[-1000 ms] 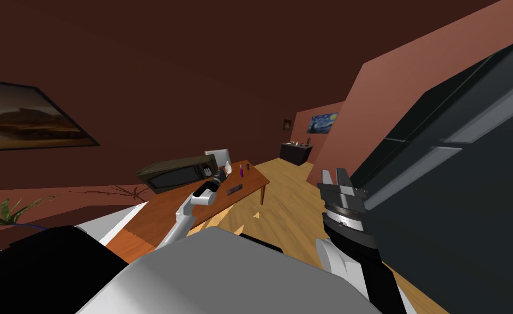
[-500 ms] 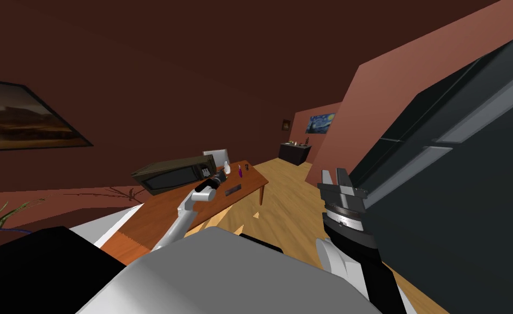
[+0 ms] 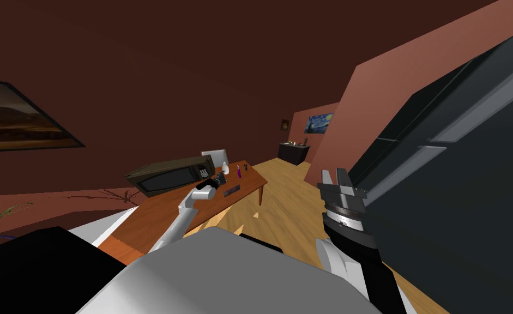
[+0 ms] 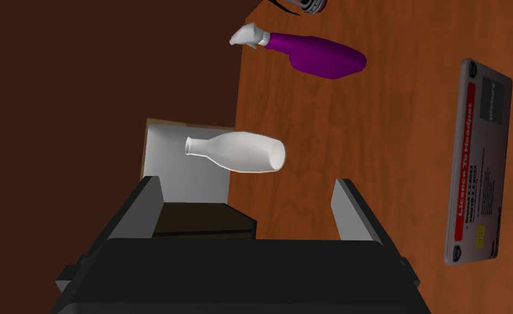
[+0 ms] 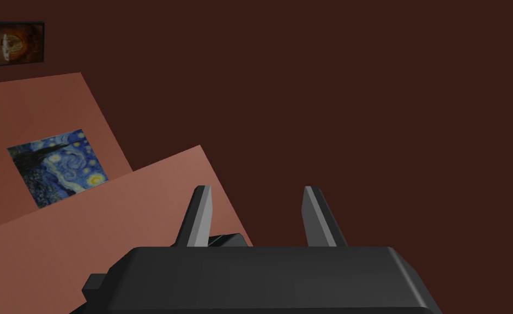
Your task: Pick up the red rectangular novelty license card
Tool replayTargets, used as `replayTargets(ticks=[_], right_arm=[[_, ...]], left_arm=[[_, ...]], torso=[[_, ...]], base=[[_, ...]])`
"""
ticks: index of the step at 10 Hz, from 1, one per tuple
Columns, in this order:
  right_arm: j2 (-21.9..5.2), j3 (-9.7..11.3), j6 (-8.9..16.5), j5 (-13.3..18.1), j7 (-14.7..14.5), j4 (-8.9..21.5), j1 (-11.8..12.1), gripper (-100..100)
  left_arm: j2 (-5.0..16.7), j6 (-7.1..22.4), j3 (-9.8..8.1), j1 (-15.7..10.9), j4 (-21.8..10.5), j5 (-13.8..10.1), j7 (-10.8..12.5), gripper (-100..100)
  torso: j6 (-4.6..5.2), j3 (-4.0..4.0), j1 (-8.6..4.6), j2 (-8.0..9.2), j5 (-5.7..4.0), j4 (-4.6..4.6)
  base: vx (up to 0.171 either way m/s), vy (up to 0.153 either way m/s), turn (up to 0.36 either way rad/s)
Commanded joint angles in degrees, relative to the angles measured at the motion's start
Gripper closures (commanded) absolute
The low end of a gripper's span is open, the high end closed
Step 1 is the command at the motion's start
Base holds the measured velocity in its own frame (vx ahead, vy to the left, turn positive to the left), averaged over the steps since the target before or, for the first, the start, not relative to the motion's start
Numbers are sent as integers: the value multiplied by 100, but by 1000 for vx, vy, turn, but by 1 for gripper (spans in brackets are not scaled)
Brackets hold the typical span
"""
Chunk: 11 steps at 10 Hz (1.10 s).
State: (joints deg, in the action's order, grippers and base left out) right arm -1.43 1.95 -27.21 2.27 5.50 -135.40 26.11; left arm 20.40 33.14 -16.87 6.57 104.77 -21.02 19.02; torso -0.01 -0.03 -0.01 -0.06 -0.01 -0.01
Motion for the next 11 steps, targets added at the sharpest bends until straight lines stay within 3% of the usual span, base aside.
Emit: replayTargets(ticks=[1, 2, 4, 7, 9, 10, 11], right_arm=[[0, 0, 0, 0, 0, 0, 0, 0], [0, 0, 0, 0, 0, 0, 0, 0], [0, 0, 0, 0, 0, 0, 0, 0], [0, 0, 0, 0, 0, 0, 0, 0], [0, 0, 0, 0, 0, 0, 0, 0], [0, 0, 0, 0, 0, 0, 0, 0], [0, 0, 0, 0, 0, 0, 0, 0]], left_arm=[[40, 286, -12, -65, -134, -54, 64, -100], [119, 450, -44, -173, -332, -156, 183, -100], [119, 679, -44, -173, -332, -156, 183, -100], [278, 1202, -88, -374, -728, -346, 408, -100], [278, 1431, -88, -374, -728, -346, 408, -100], [355, 1650, -100, -467, -923, -434, 513, -100], [355, 1788, -100, -467, -923, -434, 513, -100]], torso=[[0, 0, 0, 0, 0, 0], [-1, -1, 0, 0, 0, -1], [-1, -3, -1, -5, 0, -2], [-1, -2, 3, -2, 1, -1], [-1, -4, 2, -6, 1, -2], [-2, -1, 2, -1, 1, -1], [0, -3, 3, -4, 1, -1]], base=[[20, -7, -25], [33, -11, -47], [20, -6, -13], [27, -1, -38], [24, -2, -12], [28, 1, -52], [31, 3, -27]])
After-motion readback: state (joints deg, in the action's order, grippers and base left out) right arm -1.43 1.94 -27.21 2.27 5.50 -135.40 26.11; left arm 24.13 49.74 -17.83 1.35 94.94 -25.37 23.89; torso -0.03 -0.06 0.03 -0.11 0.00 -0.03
